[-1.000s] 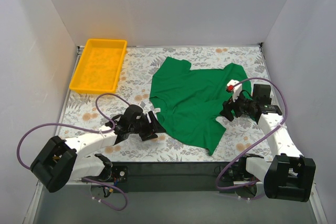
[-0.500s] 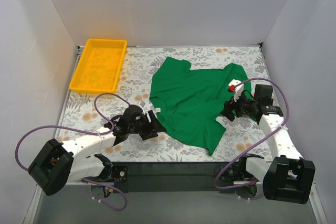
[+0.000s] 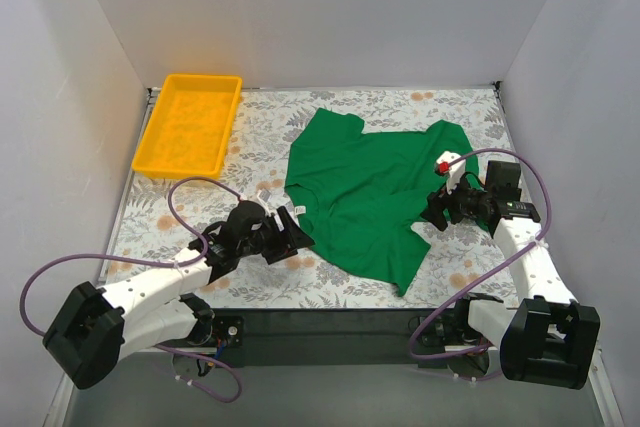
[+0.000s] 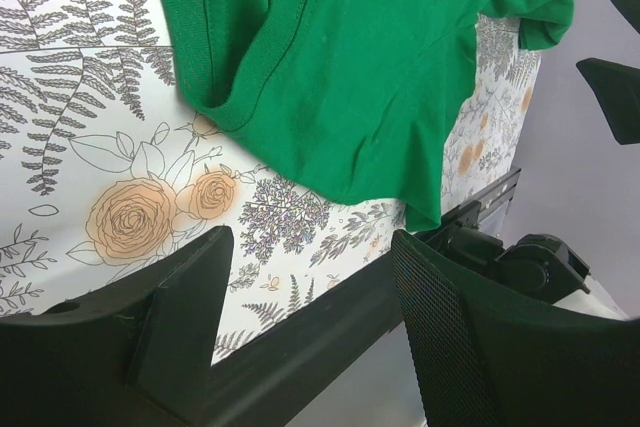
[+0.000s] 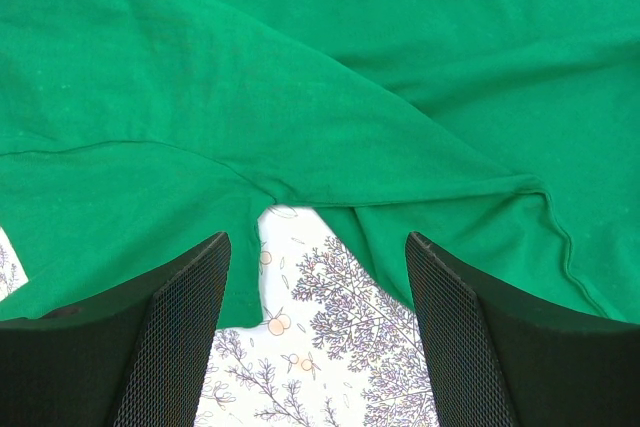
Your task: Fold and stack the t-shirts
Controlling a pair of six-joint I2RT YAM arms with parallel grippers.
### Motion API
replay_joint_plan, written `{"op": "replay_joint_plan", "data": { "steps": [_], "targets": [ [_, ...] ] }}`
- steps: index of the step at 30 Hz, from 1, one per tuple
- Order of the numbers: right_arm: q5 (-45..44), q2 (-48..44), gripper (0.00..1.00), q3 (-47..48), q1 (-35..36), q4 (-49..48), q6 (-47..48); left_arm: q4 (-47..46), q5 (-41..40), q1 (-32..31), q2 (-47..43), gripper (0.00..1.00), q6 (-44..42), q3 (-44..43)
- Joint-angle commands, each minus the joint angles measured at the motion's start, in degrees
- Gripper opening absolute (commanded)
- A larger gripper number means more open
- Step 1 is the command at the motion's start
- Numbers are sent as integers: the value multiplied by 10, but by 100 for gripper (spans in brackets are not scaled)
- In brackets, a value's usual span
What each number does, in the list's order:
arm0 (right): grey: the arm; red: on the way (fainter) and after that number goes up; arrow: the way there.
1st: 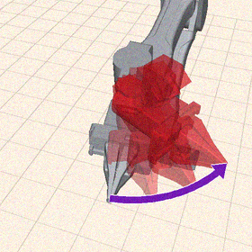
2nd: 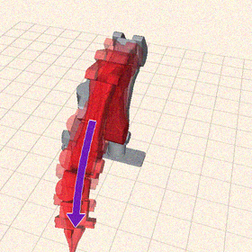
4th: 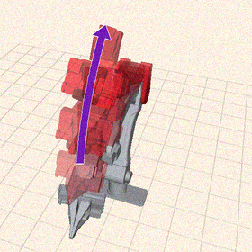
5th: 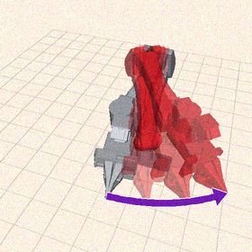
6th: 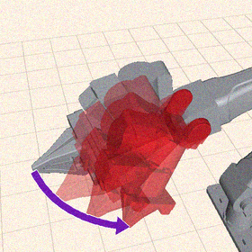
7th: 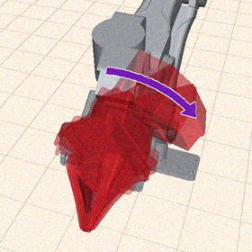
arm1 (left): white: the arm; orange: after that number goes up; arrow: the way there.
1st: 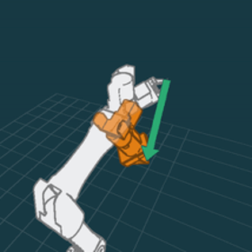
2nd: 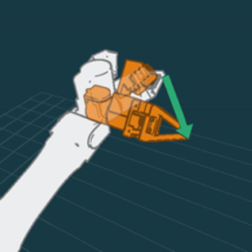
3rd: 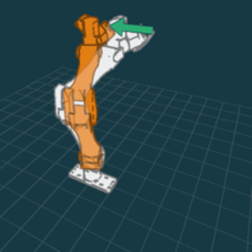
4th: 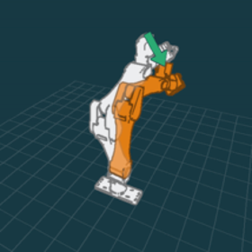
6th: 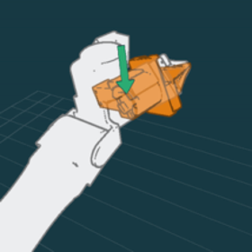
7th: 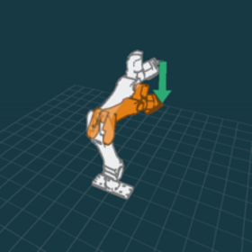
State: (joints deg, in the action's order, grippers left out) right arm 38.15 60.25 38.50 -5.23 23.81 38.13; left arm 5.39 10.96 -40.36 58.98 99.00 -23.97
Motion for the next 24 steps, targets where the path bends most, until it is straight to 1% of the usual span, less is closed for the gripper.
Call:
{"op": "replay_joint_plan", "data": {
  "steps": [1, 15, 19, 24],
  "targets": [
    [18, -10, 77, -3, -5, -9, 4, 9, -18, -2, -16, 64, -3, 6],
    [24, -10, 77, -3, -7, -9, 5, 0, -9, -2, -7, 64, 7, 11],
    [25, -10, 77, -3, -7, -10, 5, -20, 4, -2, 7, 64, 29, 25],
    [25, -9, 77, -3, -7, -9, 6, -44, 11, -2, 56, 64, 50, 22]
  ]
}}
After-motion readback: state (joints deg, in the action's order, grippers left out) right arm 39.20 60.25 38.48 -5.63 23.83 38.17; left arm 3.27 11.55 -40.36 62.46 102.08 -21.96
